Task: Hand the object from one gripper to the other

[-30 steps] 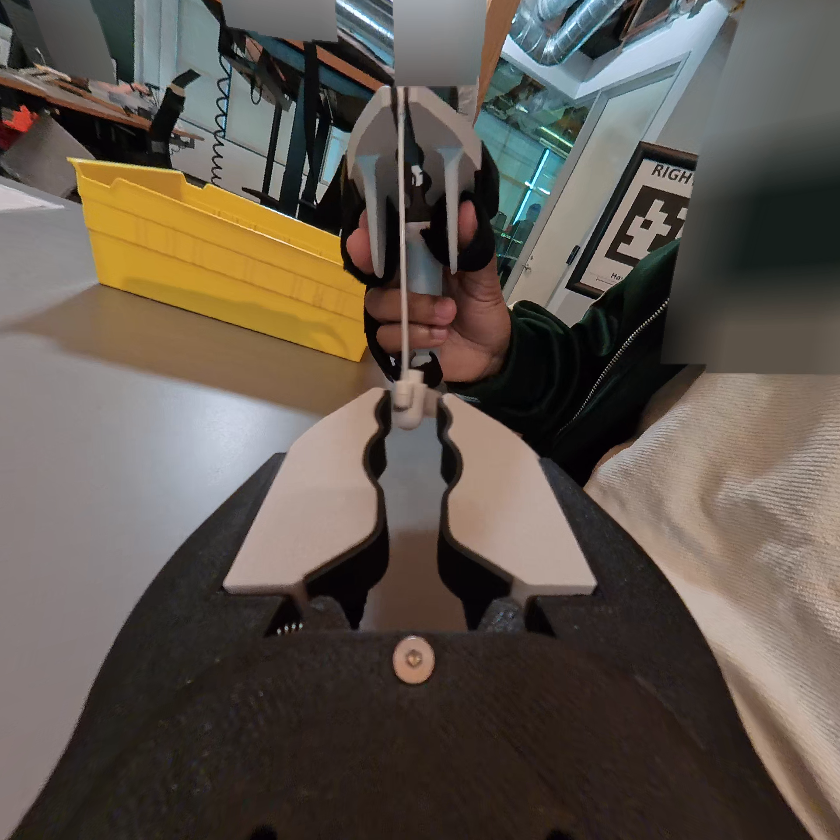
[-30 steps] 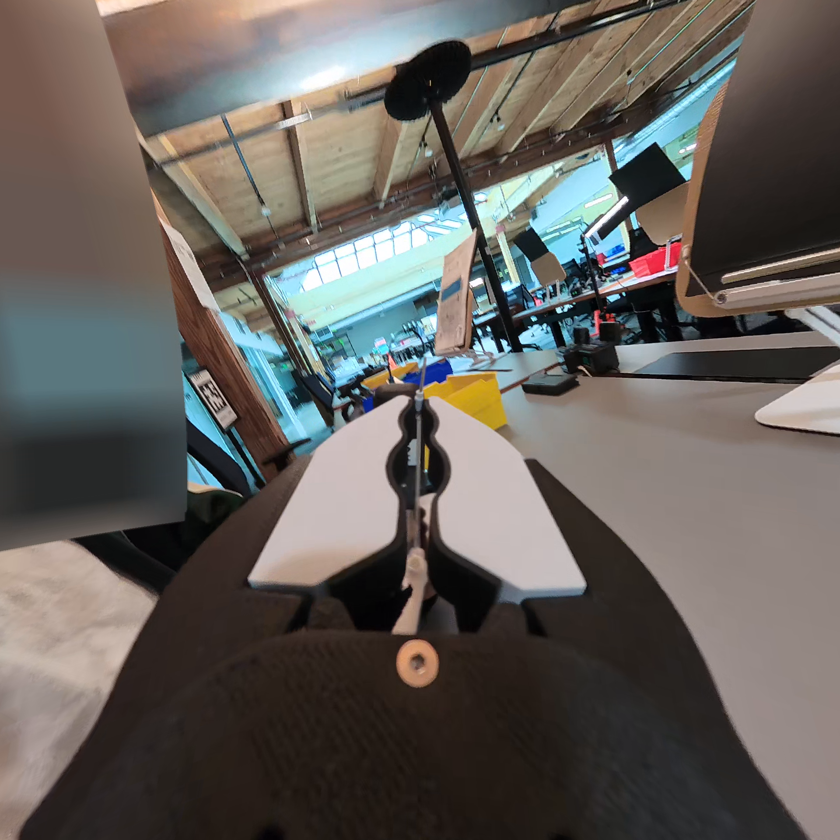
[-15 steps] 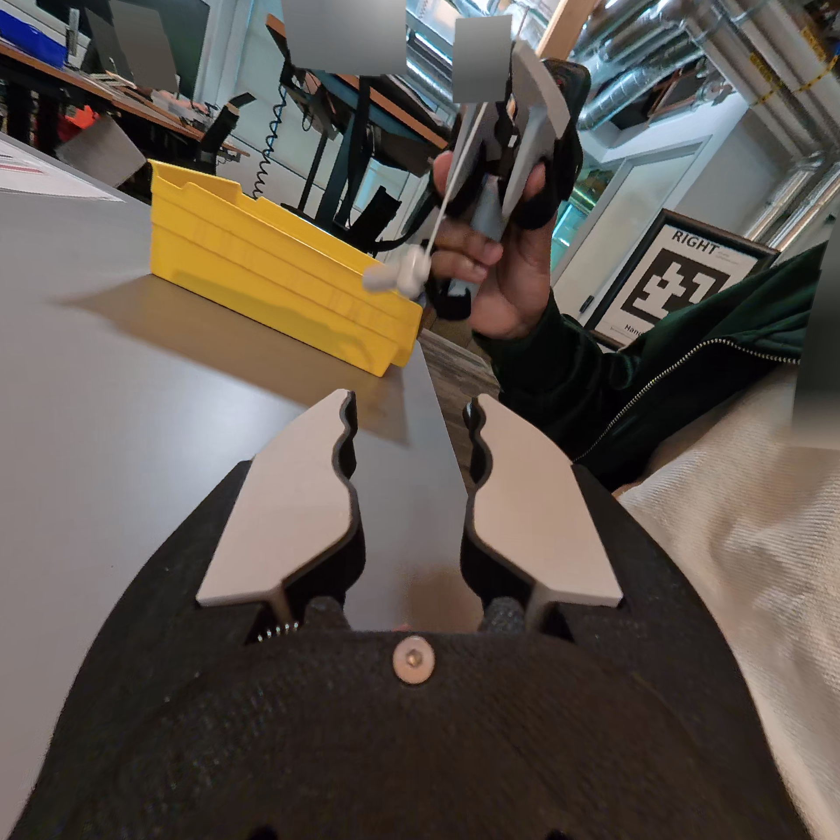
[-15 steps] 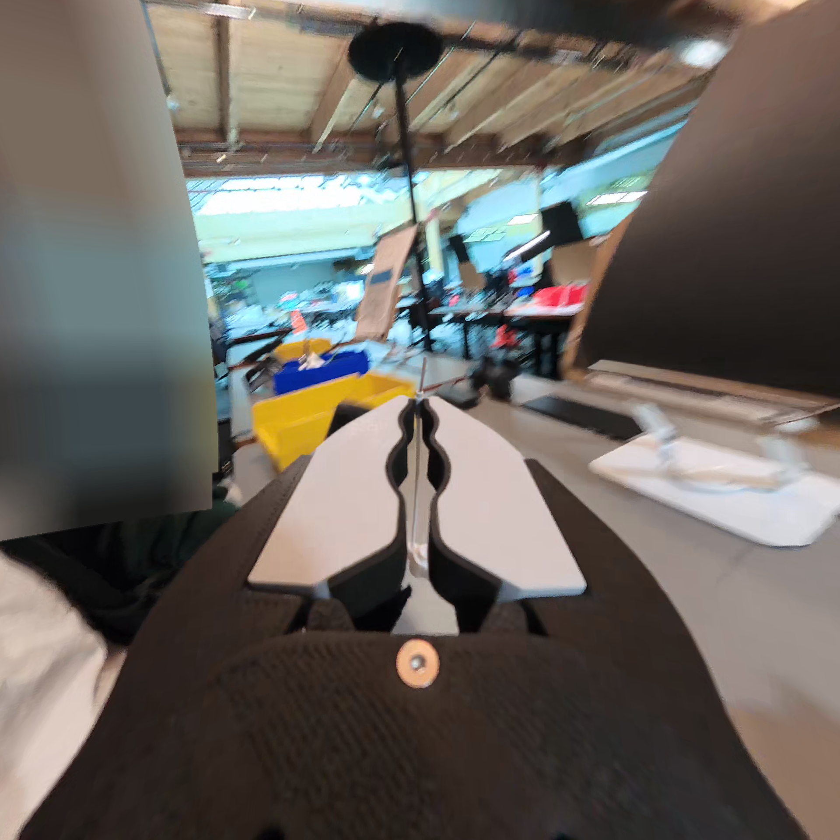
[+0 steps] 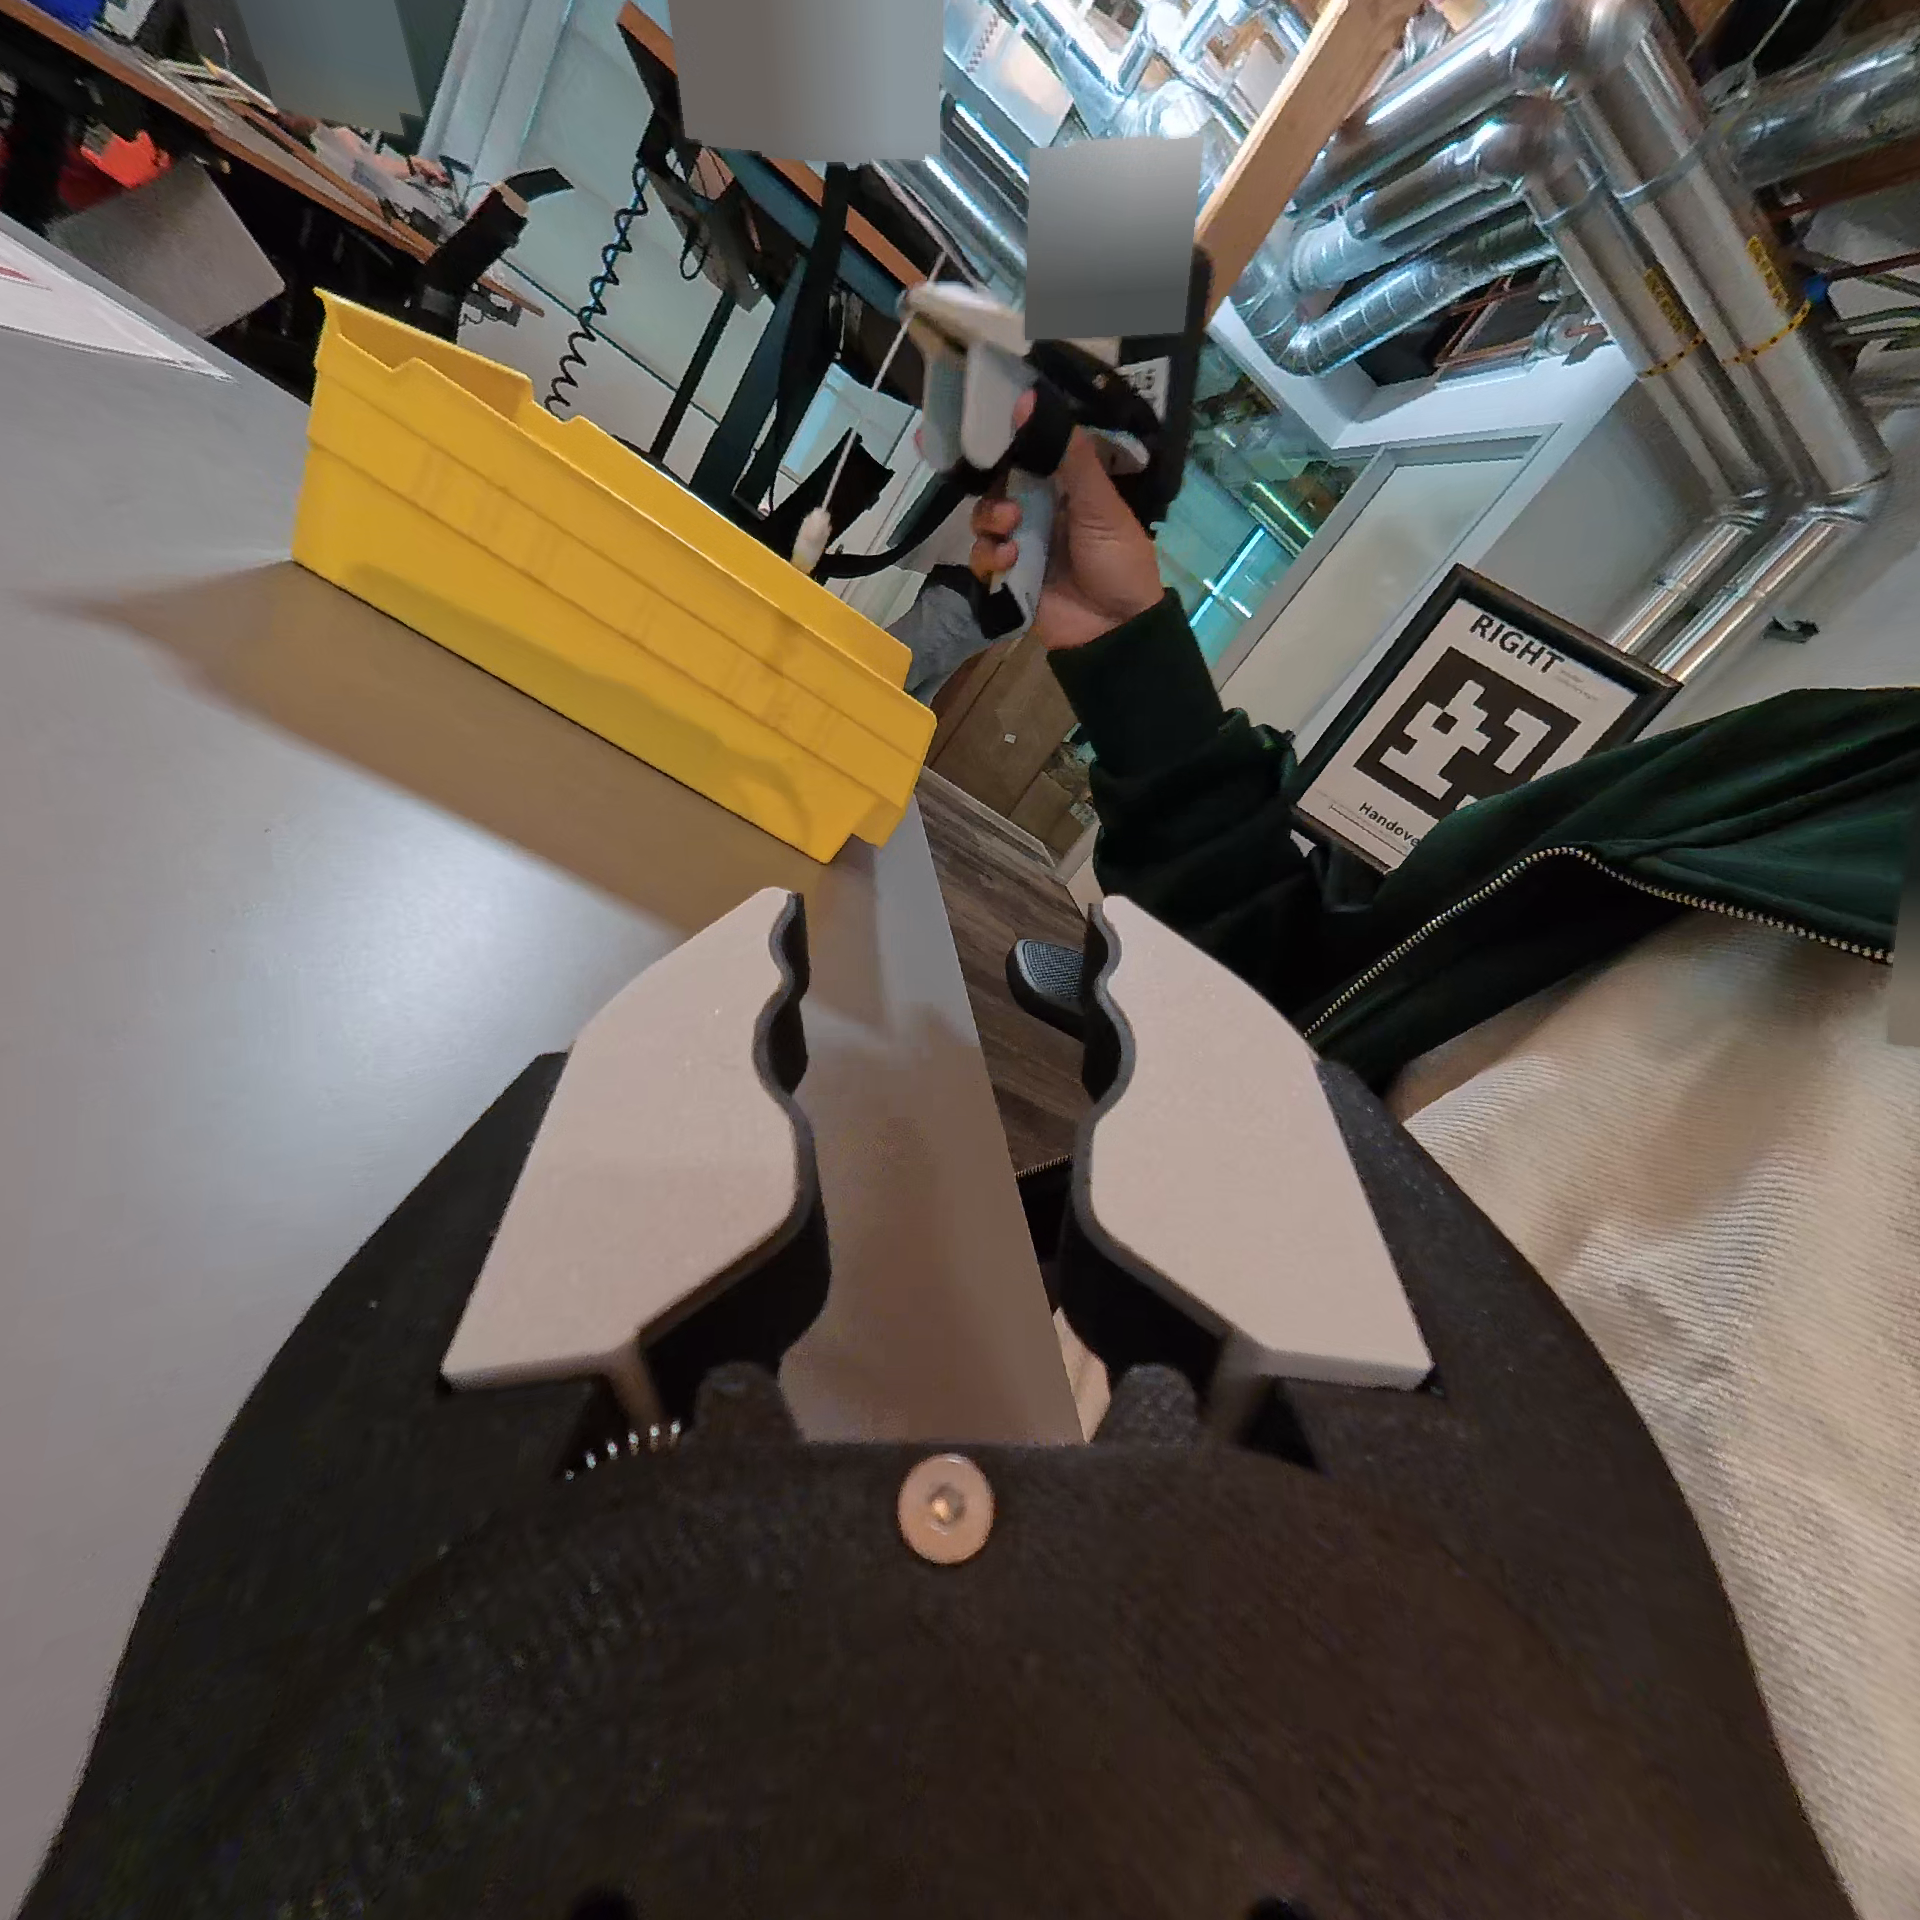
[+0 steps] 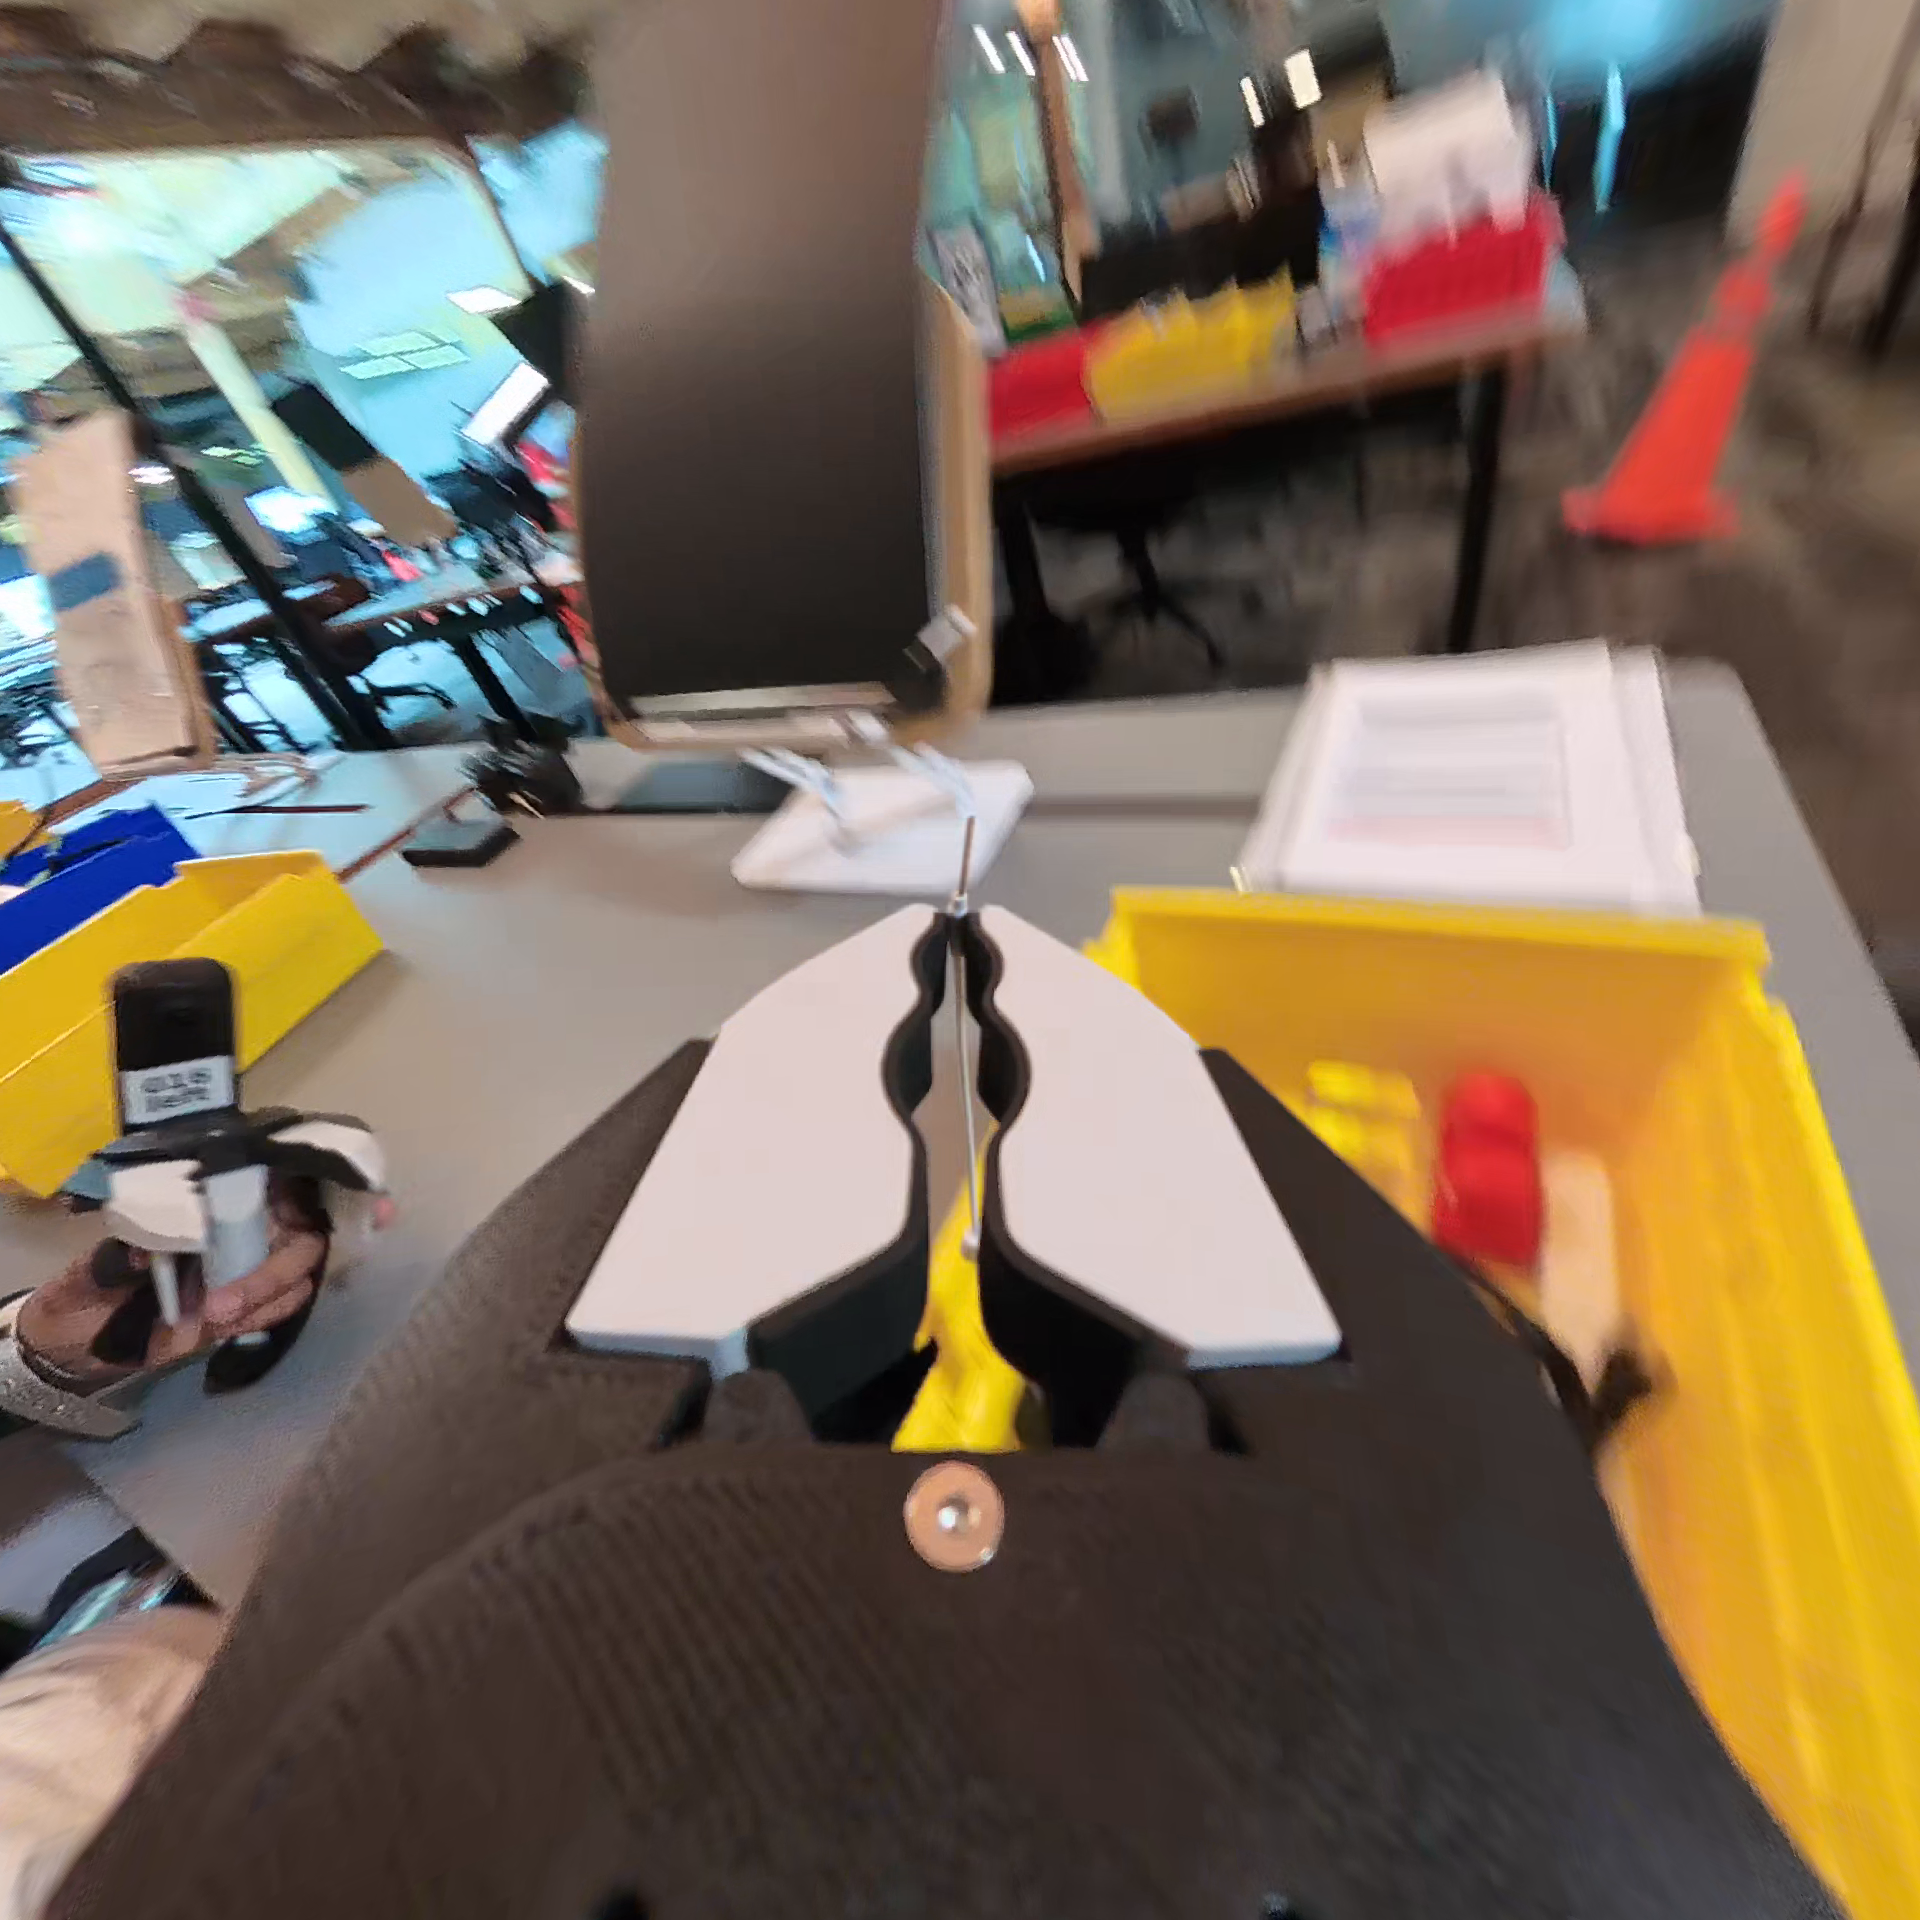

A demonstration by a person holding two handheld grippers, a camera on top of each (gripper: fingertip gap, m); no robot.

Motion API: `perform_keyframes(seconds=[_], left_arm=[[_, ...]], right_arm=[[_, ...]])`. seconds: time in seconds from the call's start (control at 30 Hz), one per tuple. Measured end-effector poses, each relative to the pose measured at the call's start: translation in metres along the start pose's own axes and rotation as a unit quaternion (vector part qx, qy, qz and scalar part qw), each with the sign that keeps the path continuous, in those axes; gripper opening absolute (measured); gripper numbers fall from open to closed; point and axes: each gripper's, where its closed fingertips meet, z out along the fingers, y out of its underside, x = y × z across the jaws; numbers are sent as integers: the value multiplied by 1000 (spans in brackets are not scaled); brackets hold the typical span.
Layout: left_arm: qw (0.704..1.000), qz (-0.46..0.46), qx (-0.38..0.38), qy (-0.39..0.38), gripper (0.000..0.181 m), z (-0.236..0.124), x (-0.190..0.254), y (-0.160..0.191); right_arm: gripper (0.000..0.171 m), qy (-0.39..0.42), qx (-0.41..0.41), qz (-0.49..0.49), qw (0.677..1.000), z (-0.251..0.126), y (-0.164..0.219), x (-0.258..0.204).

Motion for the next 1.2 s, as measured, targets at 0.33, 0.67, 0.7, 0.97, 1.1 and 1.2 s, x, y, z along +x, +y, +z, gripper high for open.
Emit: perform_keyframes(seconds=[0.33, 0.67, 0.7, 0.97, 1.1, 1.2], left_arm=[[1000, 5, -10, -3, 50, 3, 0, 5], [1000, -4, -1, -4, 50, 1, -2, 2], [1000, -1, -1, -5, 50, 1, -2, 2], [996, 87, 11, -36, 97, -1, 3, -10], [984, 169, 11, -46, 97, -6, 14, -14], [977, 204, 14, -60, 86, -10, 17, -18]], right_arm=[[52, 72, -6, 47, 996, 11, 40, 64], [42, -6, 66, 44, 997, 17, 5, 6], [41, -26, 68, 41, 996, 21, 3, -9], [40, -98, -87, -211, 969, 86, 76, -131], [38, -132, -93, -278, 947, 108, 114, -177], [35, -189, -88, -199, 957, 116, 148, -205]])
